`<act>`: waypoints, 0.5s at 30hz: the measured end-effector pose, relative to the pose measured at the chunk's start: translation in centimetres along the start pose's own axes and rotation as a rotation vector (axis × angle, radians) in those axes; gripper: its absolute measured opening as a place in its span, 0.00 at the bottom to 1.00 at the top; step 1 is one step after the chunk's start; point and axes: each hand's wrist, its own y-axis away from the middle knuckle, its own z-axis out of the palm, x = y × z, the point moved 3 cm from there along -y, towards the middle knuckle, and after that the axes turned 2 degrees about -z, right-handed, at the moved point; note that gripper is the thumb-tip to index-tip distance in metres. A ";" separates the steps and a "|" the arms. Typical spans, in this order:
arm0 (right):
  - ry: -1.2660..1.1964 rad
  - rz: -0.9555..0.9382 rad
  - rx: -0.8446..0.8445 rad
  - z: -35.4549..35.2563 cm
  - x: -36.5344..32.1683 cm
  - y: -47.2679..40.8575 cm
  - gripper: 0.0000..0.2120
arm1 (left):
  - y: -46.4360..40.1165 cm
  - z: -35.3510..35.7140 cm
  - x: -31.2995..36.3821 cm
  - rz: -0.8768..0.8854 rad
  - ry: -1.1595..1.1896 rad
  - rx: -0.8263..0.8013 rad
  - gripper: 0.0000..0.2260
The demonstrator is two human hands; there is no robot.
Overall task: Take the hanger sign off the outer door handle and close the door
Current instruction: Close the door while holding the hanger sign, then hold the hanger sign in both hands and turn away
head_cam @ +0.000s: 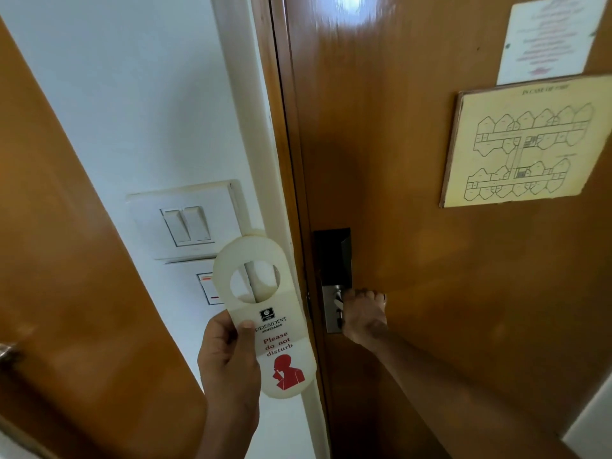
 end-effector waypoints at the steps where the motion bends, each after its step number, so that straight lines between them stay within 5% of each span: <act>1: -0.036 -0.009 0.056 -0.4 0.1 1.0 0.23 | 0.3 0.1 0.1 0.010 -0.003 -0.005 0.10; 4: -0.409 0.024 0.309 -1.4 0.6 5.6 0.19 | 1.4 1.2 0.3 0.062 0.004 -0.059 0.13; 6: -1.121 0.189 0.305 -1.7 1.3 10.0 0.07 | 2.1 2.7 0.1 0.078 0.022 -0.108 0.15; 9: -1.852 0.365 0.137 -1.2 2.2 16.5 0.21 | 3.5 5.9 -1.0 0.064 0.071 -0.137 0.14; 12: -2.006 0.440 0.280 -2.0 3.9 21.2 0.11 | 5.0 9.8 -3.3 -0.030 0.137 -0.248 0.08; 15: -1.849 0.546 0.518 -3.0 8.0 24.2 0.12 | 7.5 13.4 -5.6 -0.120 0.131 -0.458 0.17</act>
